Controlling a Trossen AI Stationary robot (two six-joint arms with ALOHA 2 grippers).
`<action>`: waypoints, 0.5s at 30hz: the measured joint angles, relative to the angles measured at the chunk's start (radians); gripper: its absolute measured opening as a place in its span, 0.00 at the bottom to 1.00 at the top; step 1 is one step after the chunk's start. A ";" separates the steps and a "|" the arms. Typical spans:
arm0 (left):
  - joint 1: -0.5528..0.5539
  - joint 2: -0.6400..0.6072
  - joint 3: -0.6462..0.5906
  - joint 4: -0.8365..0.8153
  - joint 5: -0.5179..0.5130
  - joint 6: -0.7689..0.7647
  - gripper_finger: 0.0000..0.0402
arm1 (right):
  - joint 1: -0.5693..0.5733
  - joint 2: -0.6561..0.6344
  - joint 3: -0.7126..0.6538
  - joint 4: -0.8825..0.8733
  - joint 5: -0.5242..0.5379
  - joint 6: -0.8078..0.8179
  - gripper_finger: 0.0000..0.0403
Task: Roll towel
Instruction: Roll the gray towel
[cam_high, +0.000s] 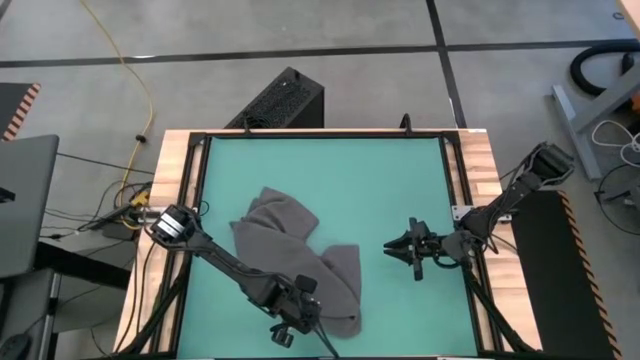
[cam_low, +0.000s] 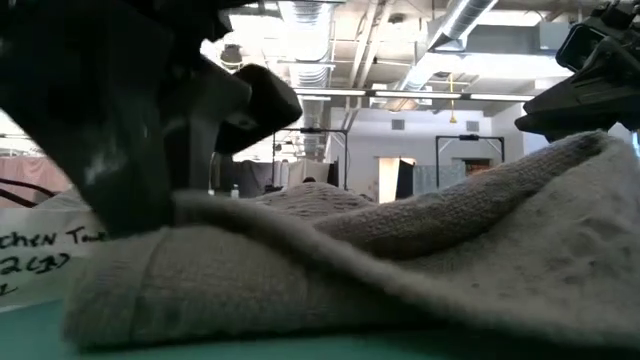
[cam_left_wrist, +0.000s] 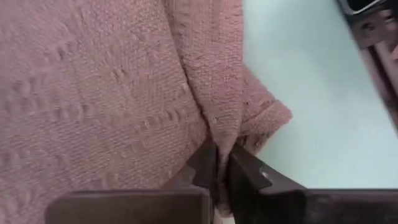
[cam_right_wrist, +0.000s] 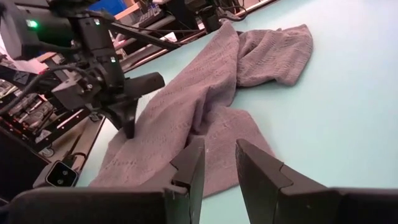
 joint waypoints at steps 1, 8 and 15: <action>0.000 -0.012 0.000 -0.002 0.001 0.008 0.02 | 0.000 0.000 0.000 0.001 0.000 0.000 0.30; -0.003 -0.189 0.000 -0.034 -0.035 0.055 0.01 | 0.000 0.000 0.005 0.010 -0.049 -0.103 0.30; -0.017 -0.406 0.000 -0.131 -0.201 0.106 0.00 | -0.025 0.041 0.097 0.008 -0.052 -0.356 0.30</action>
